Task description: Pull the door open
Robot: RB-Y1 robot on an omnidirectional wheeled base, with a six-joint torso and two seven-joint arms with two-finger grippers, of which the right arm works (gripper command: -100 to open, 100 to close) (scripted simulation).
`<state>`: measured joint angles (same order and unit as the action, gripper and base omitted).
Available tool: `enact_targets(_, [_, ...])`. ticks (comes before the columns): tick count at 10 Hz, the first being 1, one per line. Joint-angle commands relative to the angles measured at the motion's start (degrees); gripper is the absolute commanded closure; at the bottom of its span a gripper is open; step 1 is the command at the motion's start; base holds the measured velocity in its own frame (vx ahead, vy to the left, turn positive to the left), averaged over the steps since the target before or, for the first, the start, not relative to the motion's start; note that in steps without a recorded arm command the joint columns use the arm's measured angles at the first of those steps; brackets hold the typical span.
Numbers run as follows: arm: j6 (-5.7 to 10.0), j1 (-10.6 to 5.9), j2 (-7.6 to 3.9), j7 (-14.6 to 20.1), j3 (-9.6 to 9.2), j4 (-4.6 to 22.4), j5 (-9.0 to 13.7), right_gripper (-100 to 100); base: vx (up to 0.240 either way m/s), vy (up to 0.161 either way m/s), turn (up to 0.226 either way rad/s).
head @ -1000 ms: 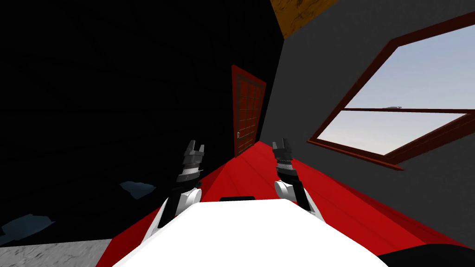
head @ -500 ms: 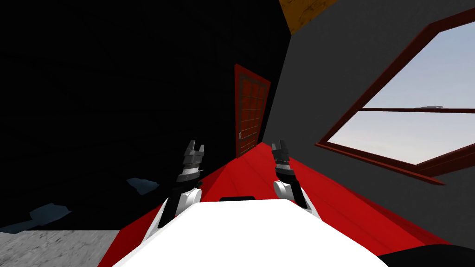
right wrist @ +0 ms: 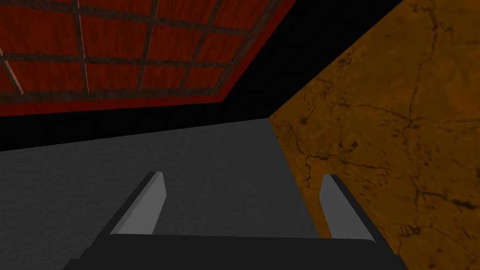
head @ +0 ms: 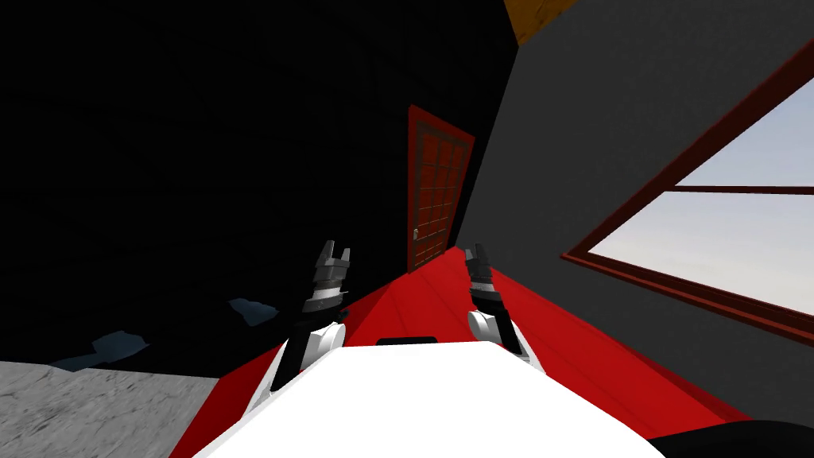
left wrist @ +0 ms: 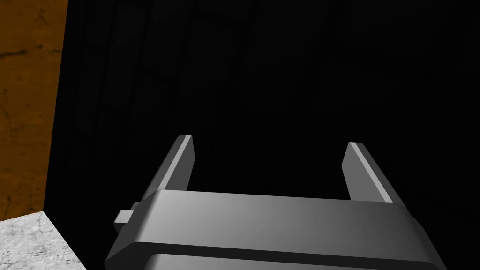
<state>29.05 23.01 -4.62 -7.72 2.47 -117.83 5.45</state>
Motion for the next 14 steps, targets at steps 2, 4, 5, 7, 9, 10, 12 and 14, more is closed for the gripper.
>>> enact_targets(2, [0.81,-0.89,-0.14,-4.1,0.02,3.2,0.5,-100,0.079,-0.047,0.157])
enact_targets(4, [1.37,-1.42,-0.33,-7.0,0.08,5.4,1.0,-100,0.096,-0.057,0.156])
enact_targets(5, [1.66,-1.68,-0.42,-8.5,0.11,6.6,1.3,-100,0.080,-0.049,0.131])
enact_targets(7, [2.28,-2.26,-0.57,-11.8,0.19,9.1,1.8,-100,0.086,-0.064,0.159])
enact_targets(9, [2.91,-2.84,-0.73,-15.0,0.26,11.6,2.3,-100,0.079,-0.060,0.176])
enact_targets(10, [3.22,-3.14,-0.81,-16.6,0.29,12.8,2.6,-100,0.073,-0.066,0.143])
enact_targets(12, [3.88,-3.75,-0.93,-19.8,0.37,15.4,3.1,-100,0.084,-0.066,0.165])
enact_targets(14, [4.21,-4.06,-0.99,-21.9,0.41,16.7,3.4,-100,0.054,-0.045,0.084])
